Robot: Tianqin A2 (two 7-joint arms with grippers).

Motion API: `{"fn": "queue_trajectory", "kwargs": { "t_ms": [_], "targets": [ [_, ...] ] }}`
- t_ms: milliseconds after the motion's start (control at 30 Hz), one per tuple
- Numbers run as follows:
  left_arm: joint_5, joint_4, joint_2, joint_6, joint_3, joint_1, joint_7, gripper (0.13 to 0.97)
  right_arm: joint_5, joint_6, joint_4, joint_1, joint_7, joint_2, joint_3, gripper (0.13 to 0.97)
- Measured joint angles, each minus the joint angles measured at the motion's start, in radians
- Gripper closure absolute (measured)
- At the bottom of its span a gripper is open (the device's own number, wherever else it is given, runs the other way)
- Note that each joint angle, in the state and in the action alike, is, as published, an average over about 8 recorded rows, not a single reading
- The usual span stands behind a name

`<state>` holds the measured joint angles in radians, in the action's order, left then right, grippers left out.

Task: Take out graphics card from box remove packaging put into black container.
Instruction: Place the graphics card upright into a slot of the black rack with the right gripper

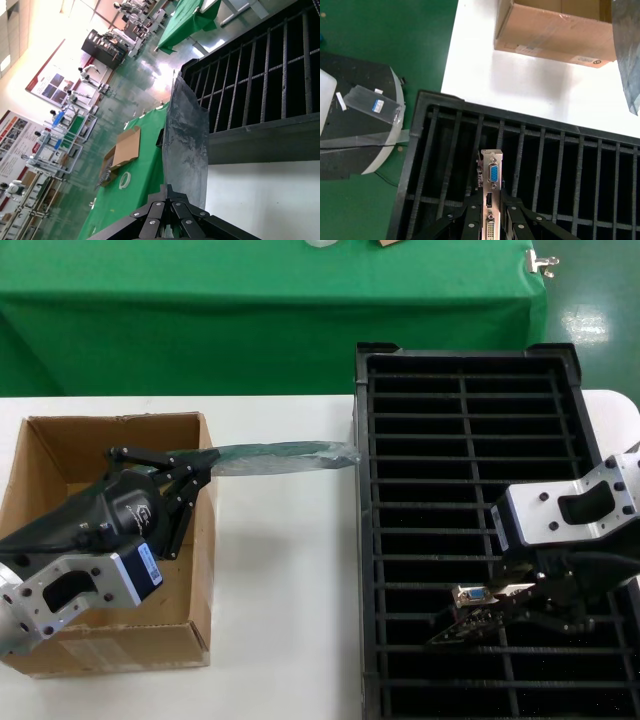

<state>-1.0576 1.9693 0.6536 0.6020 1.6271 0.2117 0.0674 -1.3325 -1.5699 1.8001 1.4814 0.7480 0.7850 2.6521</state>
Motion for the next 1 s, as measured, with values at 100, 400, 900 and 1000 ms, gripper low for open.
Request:
{"fn": "queue_trajectory", "kwargs": {
  "t_ms": [100, 400, 900, 1000],
  "targets": [
    [0.0, 0.0, 0.0, 0.0, 0.0, 0.0, 0.0, 0.958, -0.006, 0.0, 0.007, 0.009, 0.018, -0.001, 0.009, 0.907],
    [0.0, 0.0, 0.0, 0.0, 0.0, 0.0, 0.0, 0.958, 0.015, 0.0, 0.009, 0.013, 0.039, -0.011, 0.015, 0.907],
    [0.0, 0.0, 0.0, 0.0, 0.0, 0.0, 0.0, 0.958, 0.036, 0.0, 0.01, -0.008, 0.048, -0.022, 0.022, 0.907],
    [0.0, 0.0, 0.0, 0.0, 0.0, 0.0, 0.0, 0.958, 0.038, 0.0, 0.009, -0.012, 0.051, -0.03, 0.022, 0.907]
  ]
}}
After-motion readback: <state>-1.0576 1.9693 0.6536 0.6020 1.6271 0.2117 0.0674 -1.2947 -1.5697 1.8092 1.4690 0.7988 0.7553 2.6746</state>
